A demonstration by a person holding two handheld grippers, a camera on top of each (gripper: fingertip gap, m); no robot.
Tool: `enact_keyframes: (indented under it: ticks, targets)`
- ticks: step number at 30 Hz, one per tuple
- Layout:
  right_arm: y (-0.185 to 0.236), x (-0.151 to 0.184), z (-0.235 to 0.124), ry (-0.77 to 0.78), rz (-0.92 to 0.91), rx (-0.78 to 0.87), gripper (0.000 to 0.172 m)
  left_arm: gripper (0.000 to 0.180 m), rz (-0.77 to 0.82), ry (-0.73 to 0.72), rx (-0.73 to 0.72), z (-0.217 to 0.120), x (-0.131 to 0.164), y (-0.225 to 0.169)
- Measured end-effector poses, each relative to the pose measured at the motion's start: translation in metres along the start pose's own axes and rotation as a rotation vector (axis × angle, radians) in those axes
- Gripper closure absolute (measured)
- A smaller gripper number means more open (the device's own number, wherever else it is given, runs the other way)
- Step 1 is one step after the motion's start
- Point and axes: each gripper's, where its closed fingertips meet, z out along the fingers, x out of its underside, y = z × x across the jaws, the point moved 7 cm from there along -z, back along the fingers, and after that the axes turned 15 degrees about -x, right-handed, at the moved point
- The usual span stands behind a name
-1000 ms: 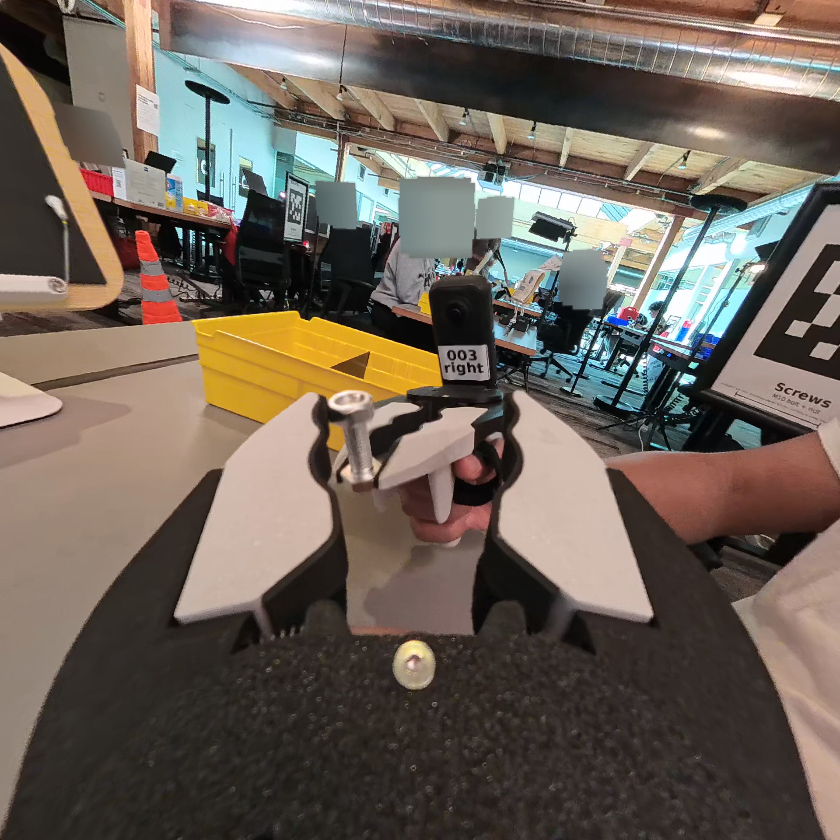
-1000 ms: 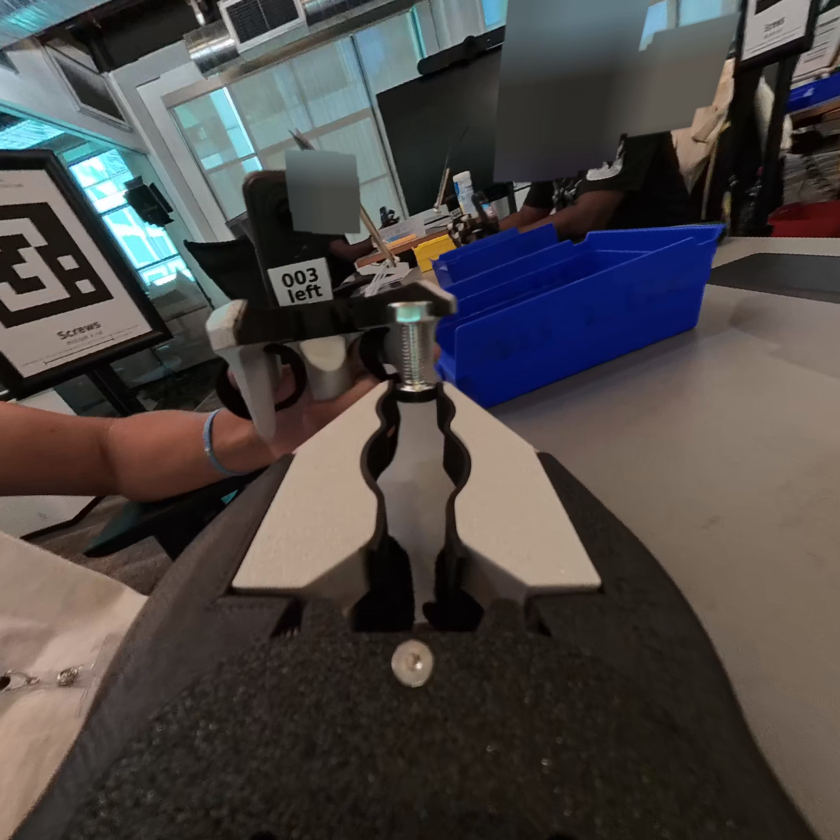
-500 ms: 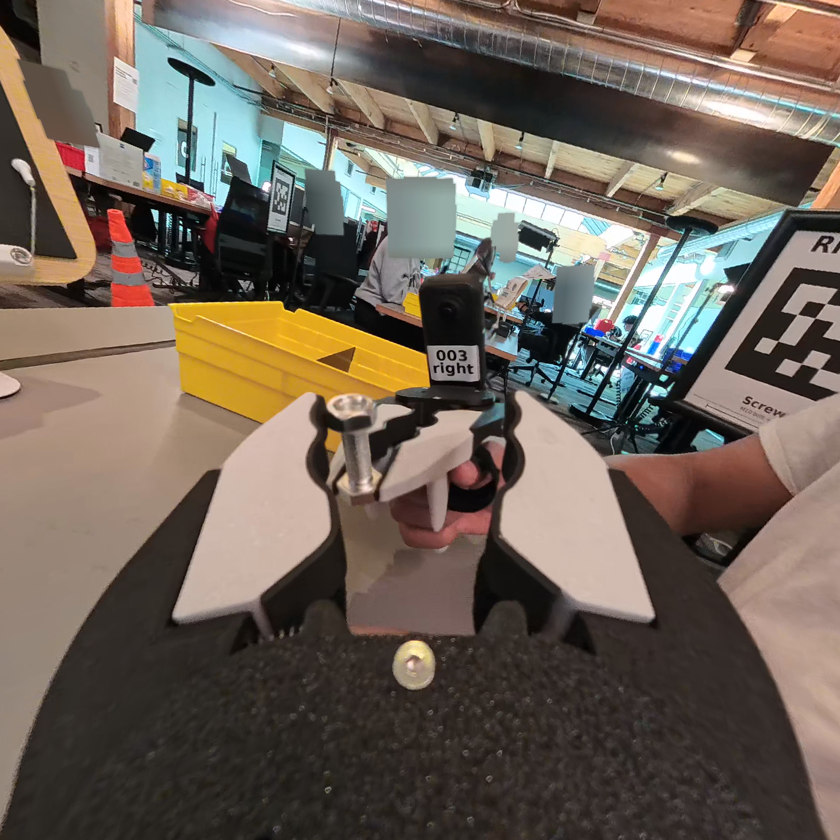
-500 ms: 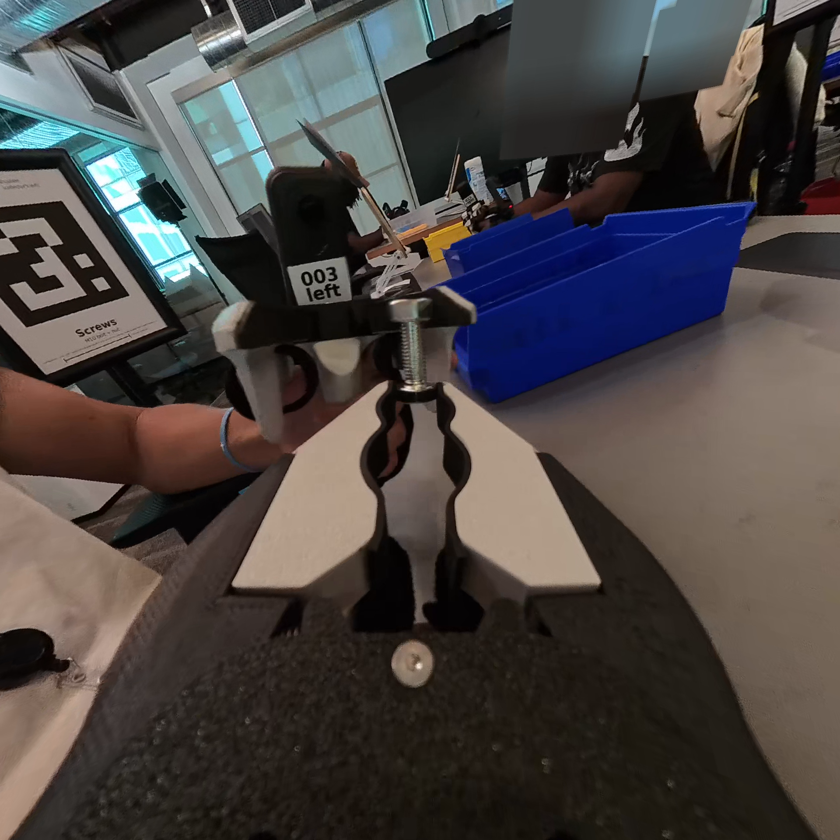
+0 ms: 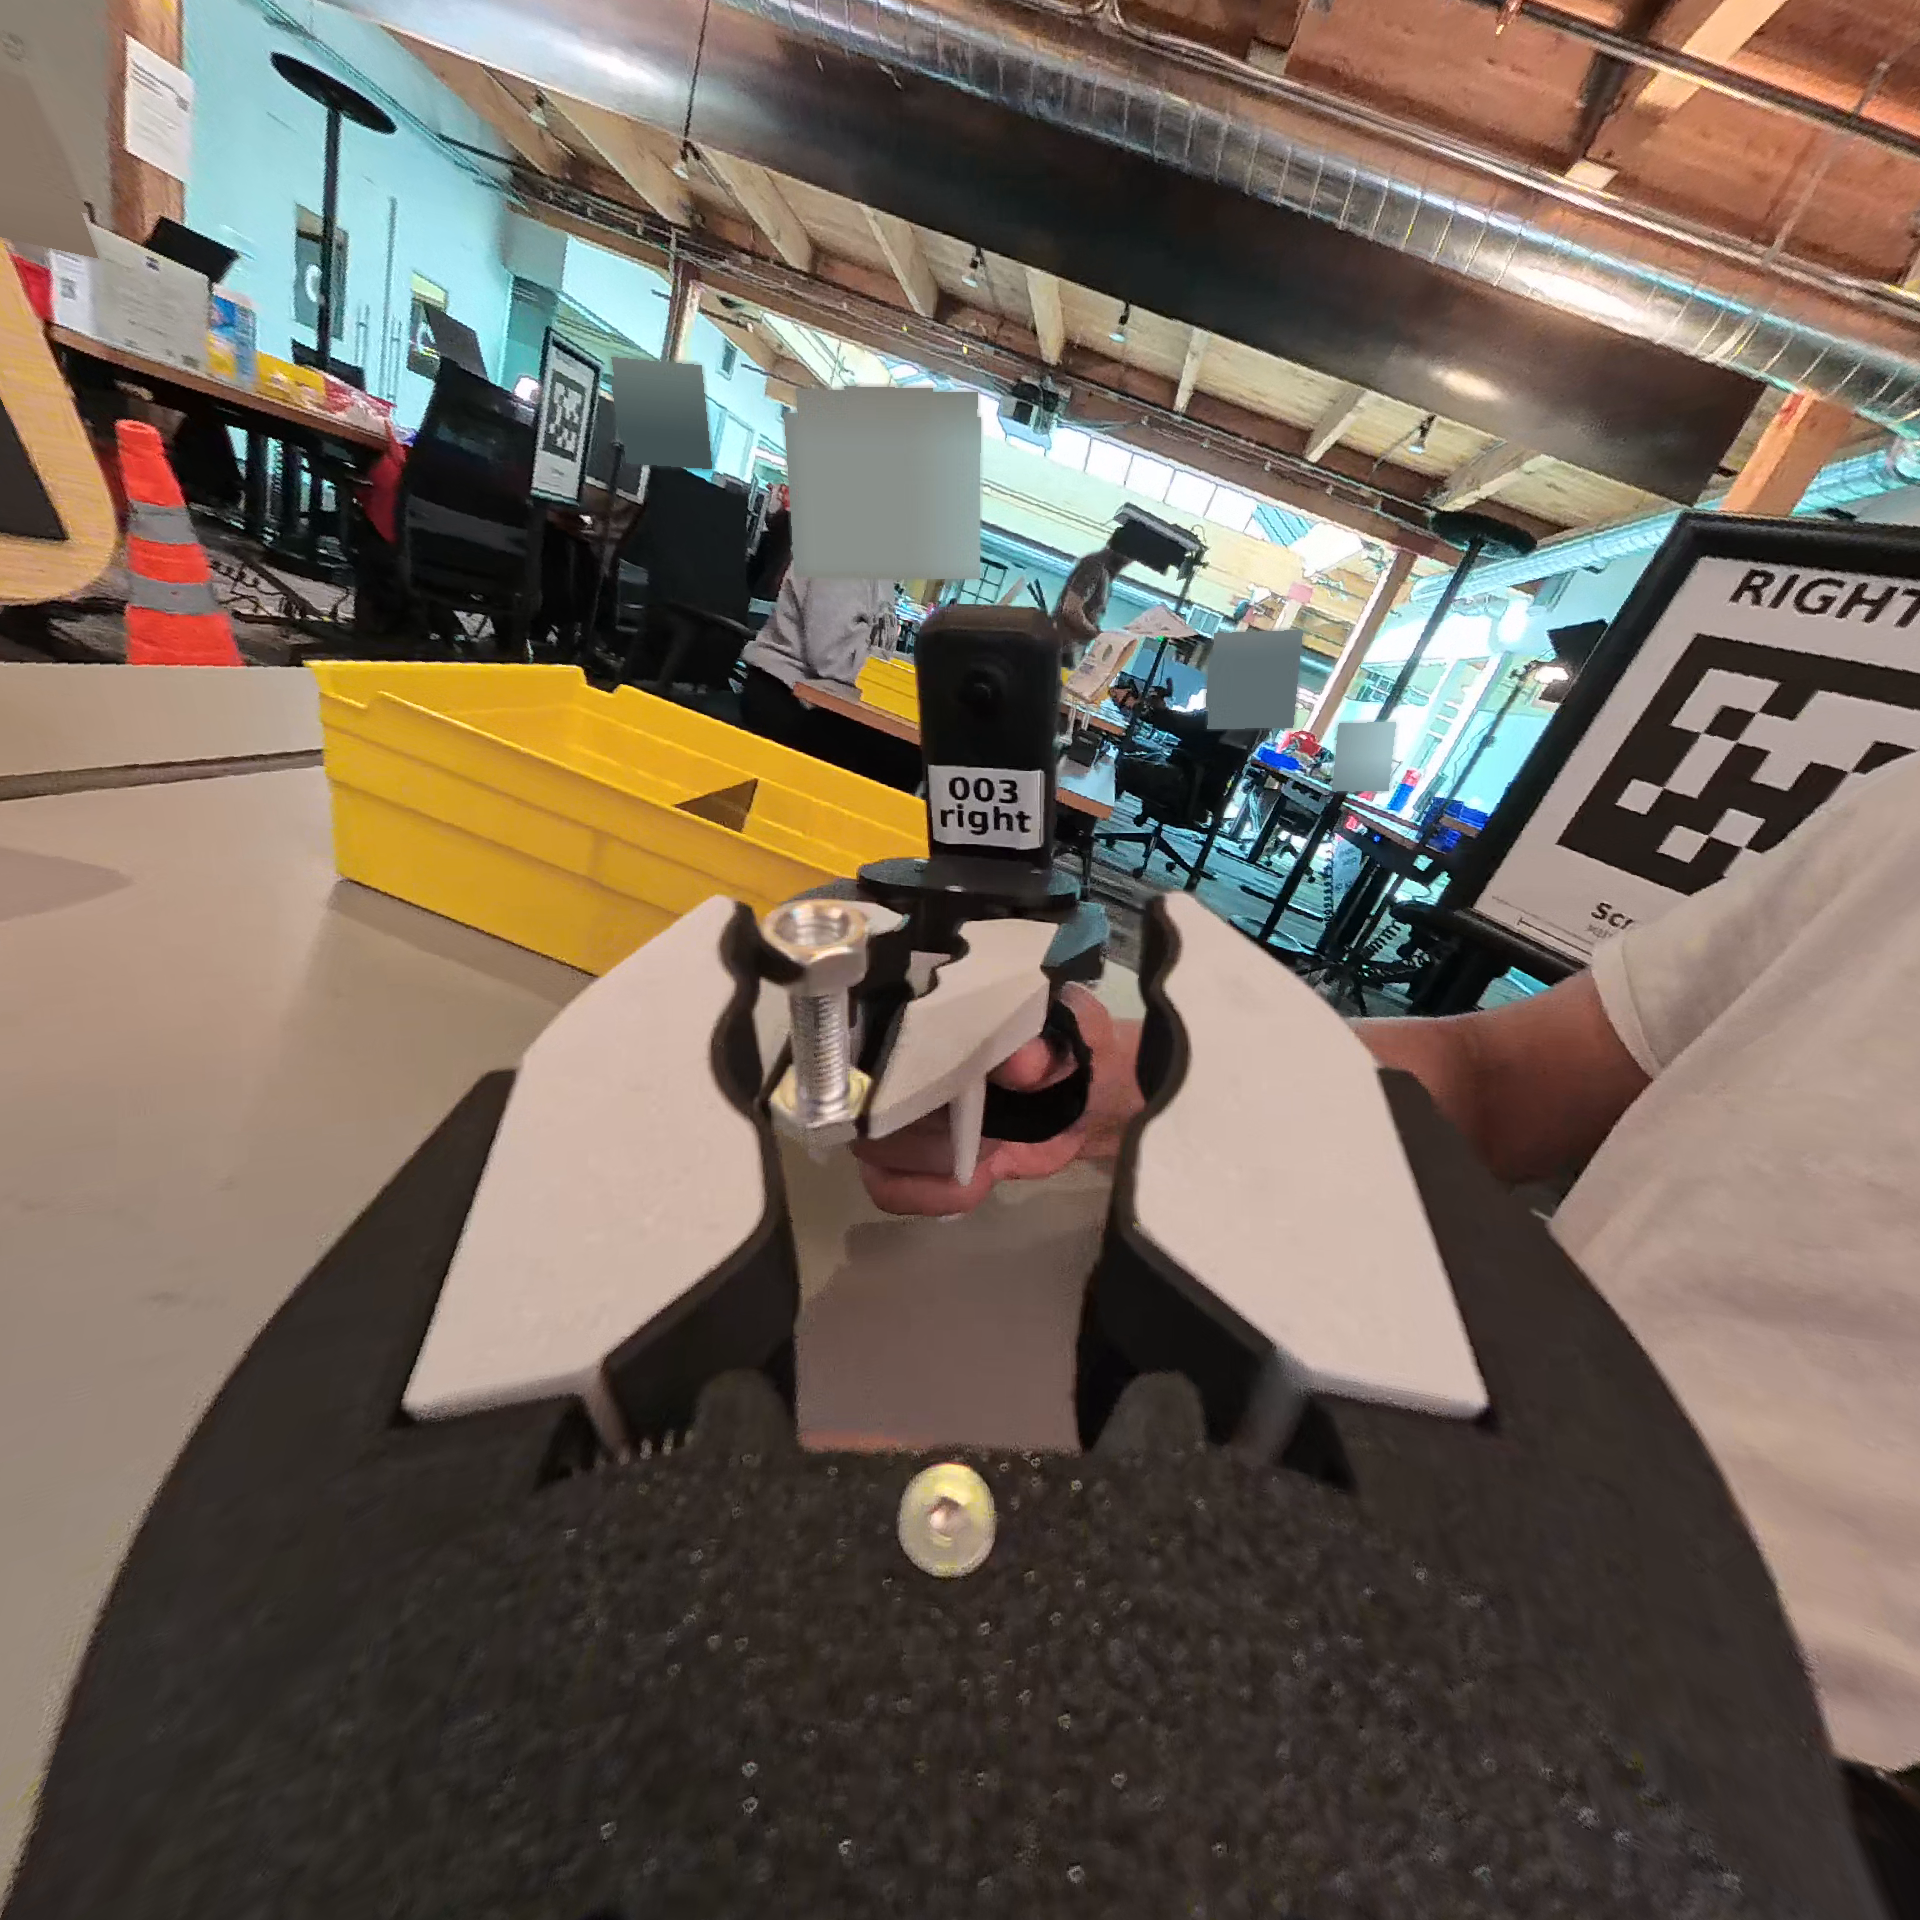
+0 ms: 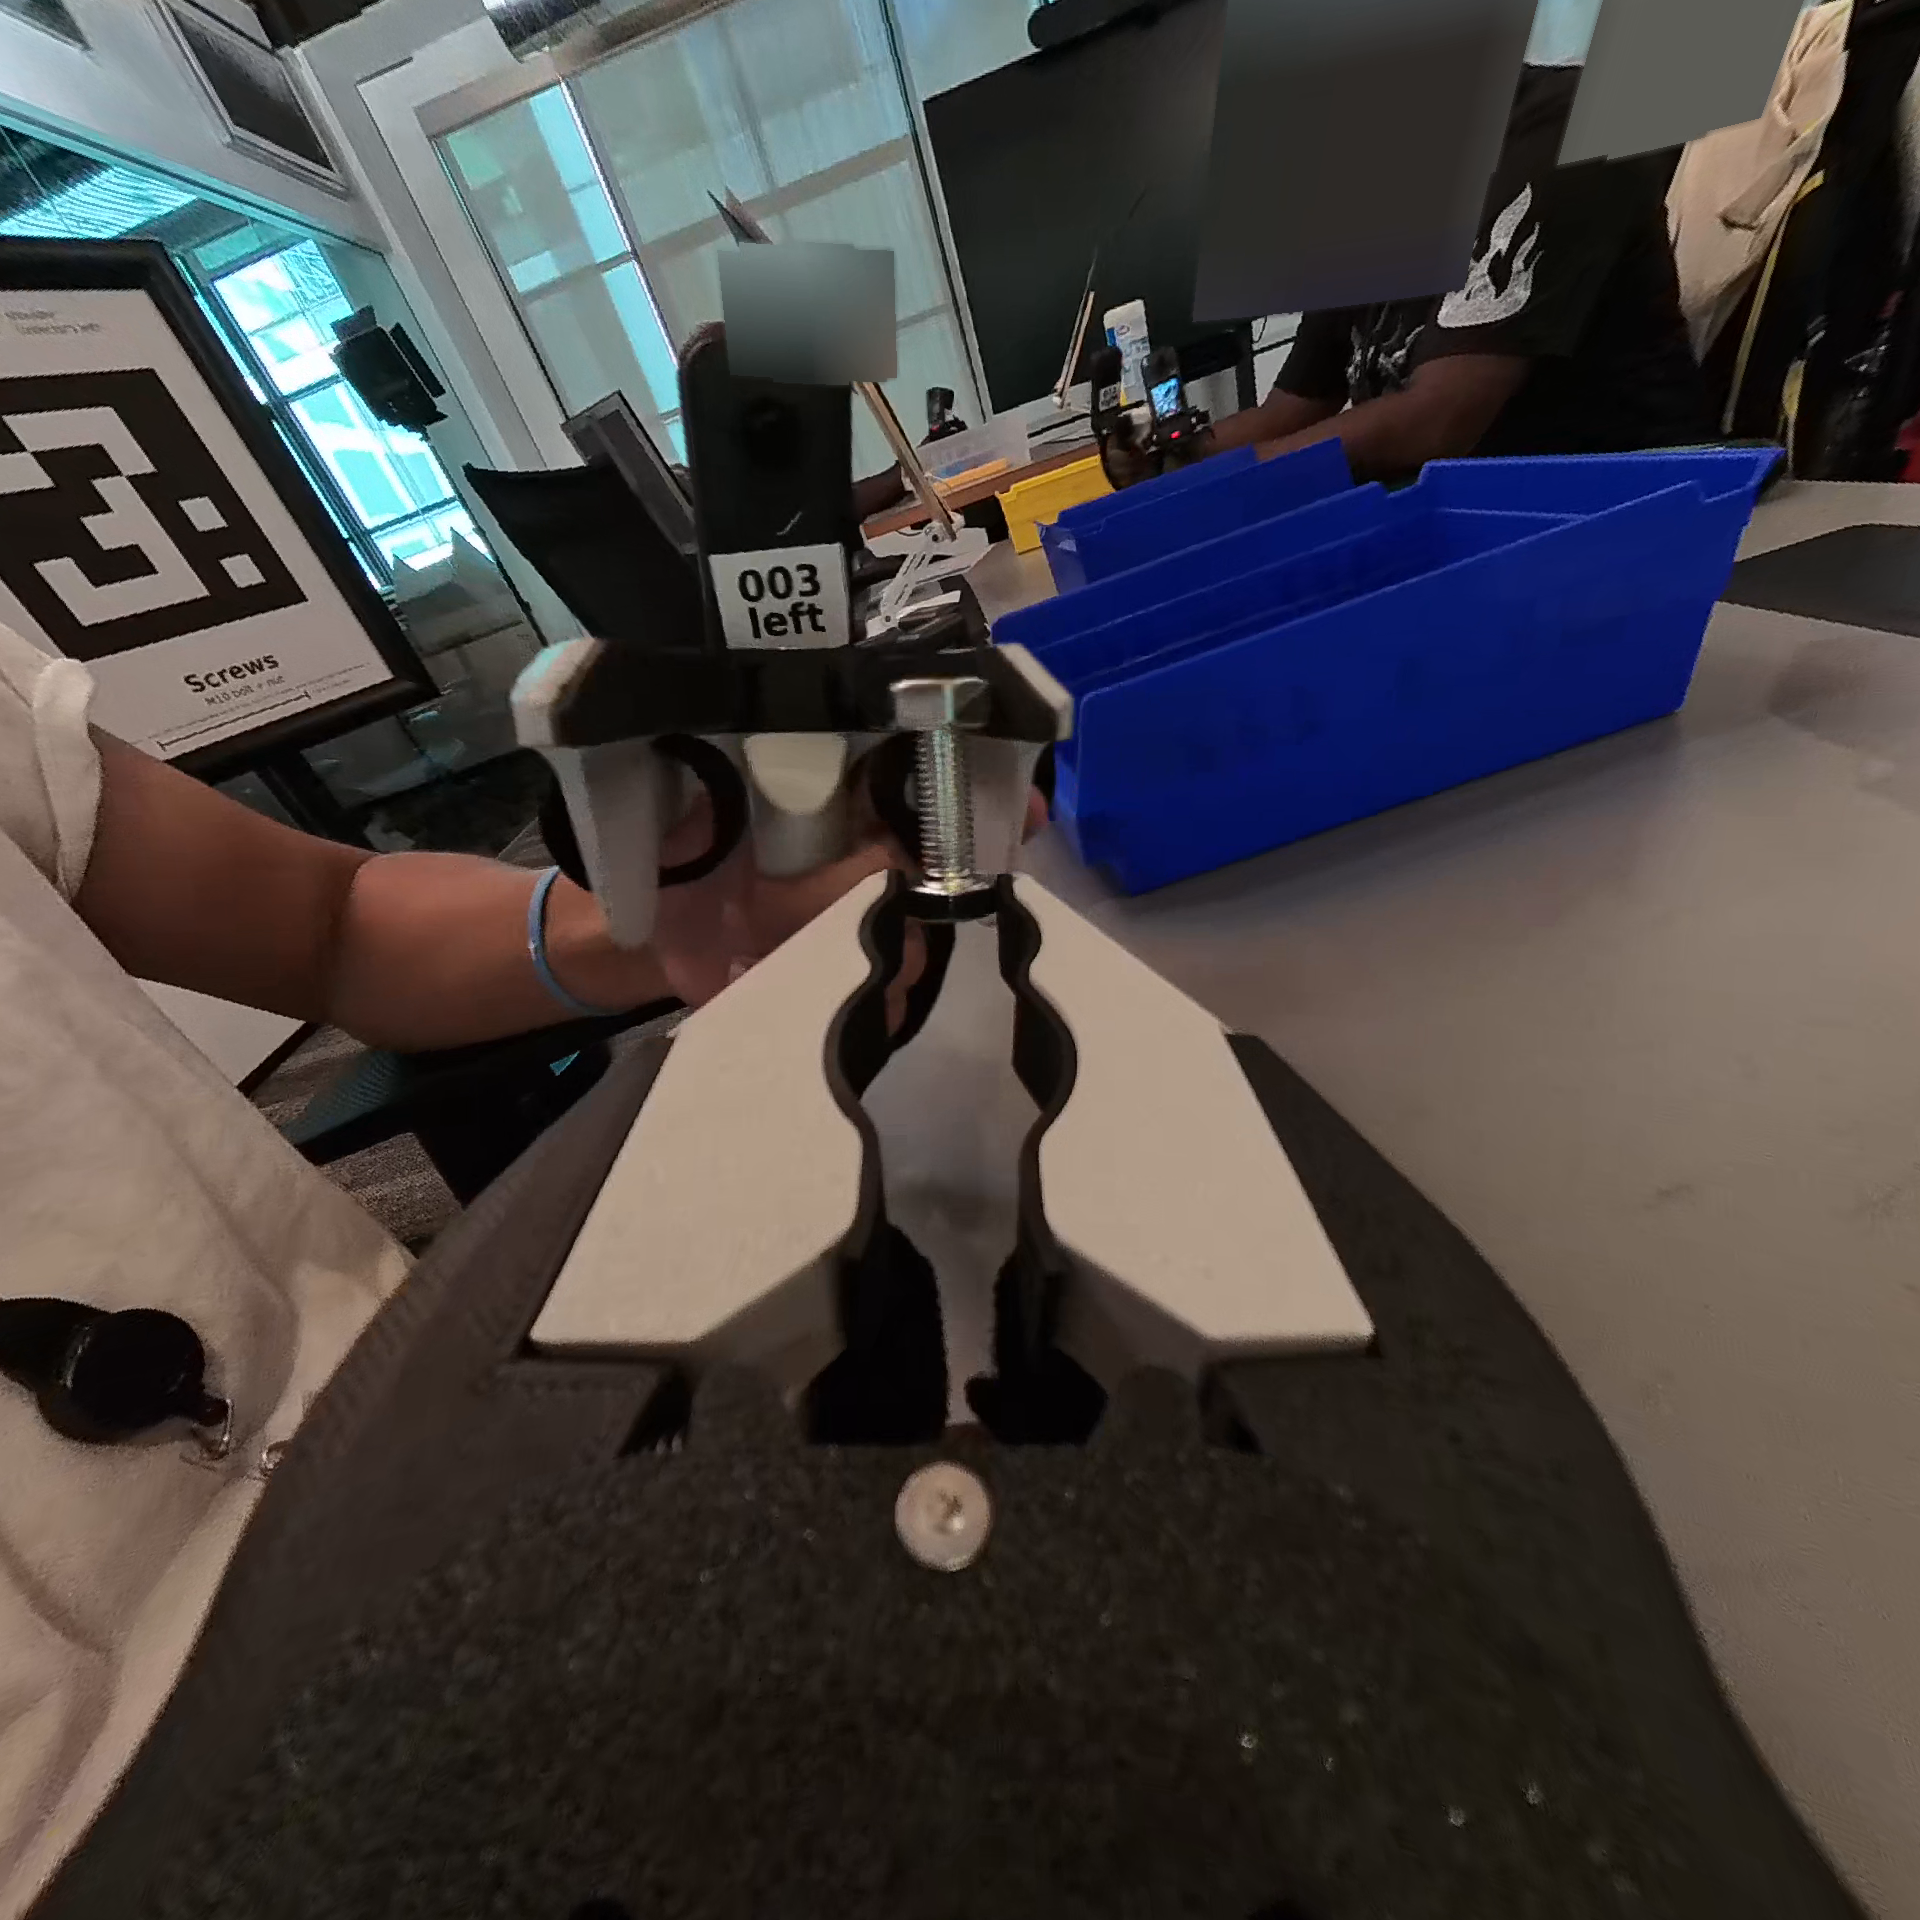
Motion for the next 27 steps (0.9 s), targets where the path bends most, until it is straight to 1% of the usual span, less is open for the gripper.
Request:
enact_keyframes:
  ticks: [4,7,10,15,18,23,27]
  targets:
    - [-0.004,-0.005,-0.012,-0.029,0.002,0.03,0.155,0.116,-0.008,-0.026,-0.027,-0.009,-0.003,0.004]
    - [-0.005,-0.006,-0.018,-0.028,-0.006,0.04,0.155,0.117,-0.012,-0.05,-0.051,-0.012,-0.007,0.009]
    - [-0.001,-0.003,-0.01,-0.013,0.003,0.001,0.155,0.115,-0.018,-0.046,-0.045,-0.008,-0.008,0.009]
    - [0.004,0.001,0.004,-0.003,0.018,-0.042,0.155,0.115,-0.013,-0.022,-0.019,-0.002,0.0,-0.001]
    - [0.003,0.0,0.0,-0.011,0.016,-0.037,0.155,0.111,0.013,-0.024,-0.032,-0.004,-0.001,-0.007]
    - [0.001,-0.006,-0.013,-0.045,0.007,-0.002,0.155,0.114,0.022,-0.058,-0.059,-0.012,-0.007,-0.009]
    - [0.009,-0.005,-0.008,-0.031,-0.001,-0.045,0.155,0.113,0.05,-0.057,-0.069,-0.009,-0.008,-0.013]
